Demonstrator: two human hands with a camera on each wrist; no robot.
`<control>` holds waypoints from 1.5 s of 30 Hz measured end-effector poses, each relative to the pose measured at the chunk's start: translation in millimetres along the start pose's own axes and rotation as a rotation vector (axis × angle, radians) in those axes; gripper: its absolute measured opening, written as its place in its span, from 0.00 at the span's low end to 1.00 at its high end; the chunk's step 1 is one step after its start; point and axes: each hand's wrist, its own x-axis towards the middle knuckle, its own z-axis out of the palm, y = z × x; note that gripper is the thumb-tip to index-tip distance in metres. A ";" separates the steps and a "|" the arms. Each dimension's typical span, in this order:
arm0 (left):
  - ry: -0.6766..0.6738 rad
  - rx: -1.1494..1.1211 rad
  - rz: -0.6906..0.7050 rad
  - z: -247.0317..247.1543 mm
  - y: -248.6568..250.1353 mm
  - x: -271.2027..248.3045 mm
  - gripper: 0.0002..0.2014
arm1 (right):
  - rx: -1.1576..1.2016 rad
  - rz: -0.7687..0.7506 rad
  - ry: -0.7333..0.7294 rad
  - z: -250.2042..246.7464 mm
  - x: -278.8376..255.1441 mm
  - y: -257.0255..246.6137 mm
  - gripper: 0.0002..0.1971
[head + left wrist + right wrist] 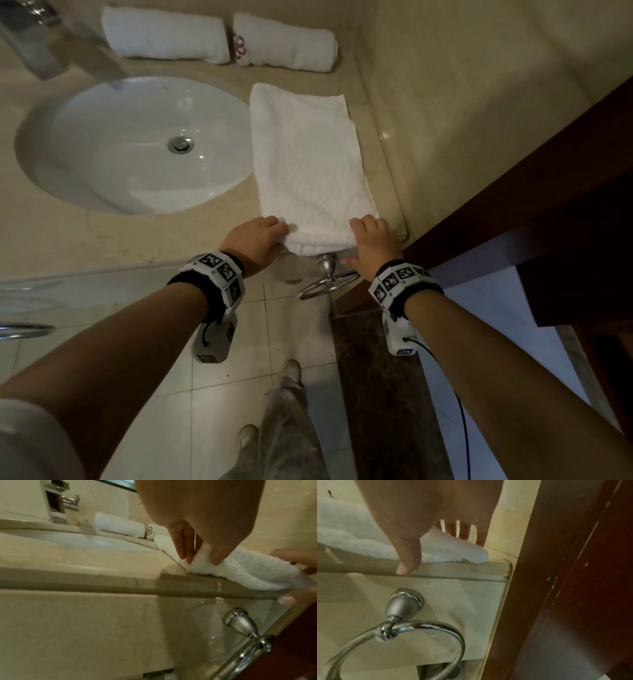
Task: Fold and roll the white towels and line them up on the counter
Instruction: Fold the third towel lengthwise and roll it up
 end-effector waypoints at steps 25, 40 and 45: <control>-0.038 -0.150 -0.267 -16.1 -9.3 2.3 0.09 | 0.159 -0.078 0.130 -10.0 9.5 10.1 0.18; 0.178 -0.688 -0.642 -14.3 -23.0 28.9 0.10 | 0.830 0.253 -0.001 -24.4 42.6 12.1 0.06; 0.296 -0.432 -0.549 -14.5 -31.5 33.6 0.09 | 0.853 0.292 -0.016 -29.5 49.7 4.6 0.16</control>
